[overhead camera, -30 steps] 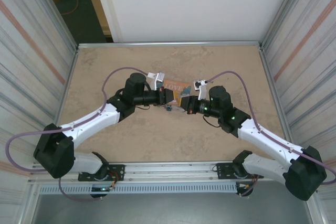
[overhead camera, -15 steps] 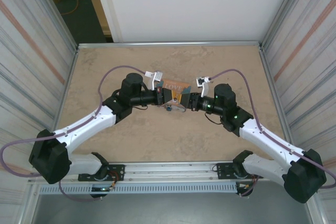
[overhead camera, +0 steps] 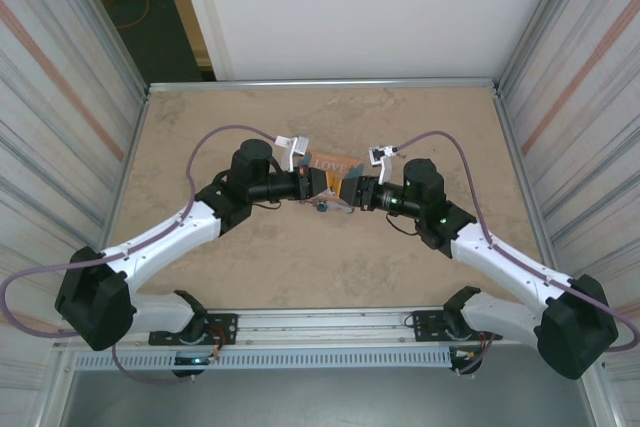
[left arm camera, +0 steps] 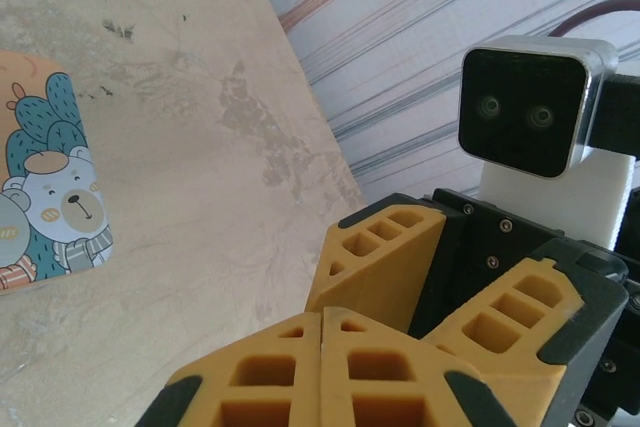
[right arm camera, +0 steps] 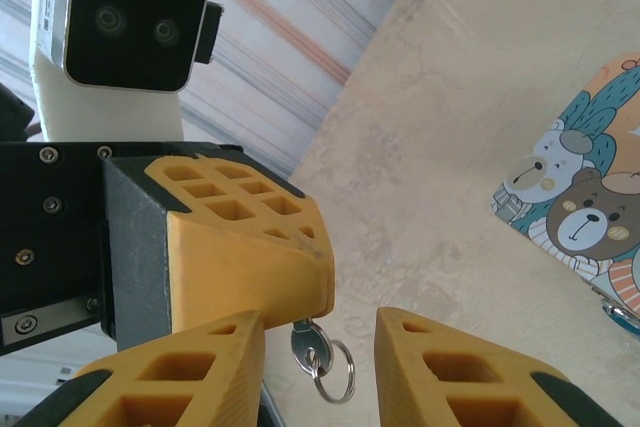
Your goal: Unlock a padlock with a key
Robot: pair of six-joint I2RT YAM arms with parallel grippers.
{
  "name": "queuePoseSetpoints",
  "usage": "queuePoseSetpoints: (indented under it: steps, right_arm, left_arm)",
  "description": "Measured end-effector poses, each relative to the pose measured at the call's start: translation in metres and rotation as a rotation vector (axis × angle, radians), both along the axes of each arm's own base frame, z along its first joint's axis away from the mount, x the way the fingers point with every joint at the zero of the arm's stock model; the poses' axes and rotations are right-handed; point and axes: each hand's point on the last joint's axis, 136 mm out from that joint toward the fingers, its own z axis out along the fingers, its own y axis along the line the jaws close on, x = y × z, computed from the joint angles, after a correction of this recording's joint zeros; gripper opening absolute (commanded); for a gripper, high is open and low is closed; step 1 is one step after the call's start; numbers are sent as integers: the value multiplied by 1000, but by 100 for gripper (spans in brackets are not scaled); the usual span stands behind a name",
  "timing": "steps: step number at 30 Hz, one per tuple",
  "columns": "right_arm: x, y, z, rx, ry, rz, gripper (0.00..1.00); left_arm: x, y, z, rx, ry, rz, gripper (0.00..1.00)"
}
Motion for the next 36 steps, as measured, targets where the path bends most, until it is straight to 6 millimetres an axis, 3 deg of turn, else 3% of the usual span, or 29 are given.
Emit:
queuePoseSetpoints:
  steps: [23, 36]
  right_arm:
    - [-7, -4, -7, 7, 26, -2, 35]
    - [-3, 5, -19, 0, 52, 15, 31]
  left_arm:
    - [2, 2, -3, 12, 6, 17, 0]
    - [2, 2, -3, 12, 6, 18, 0]
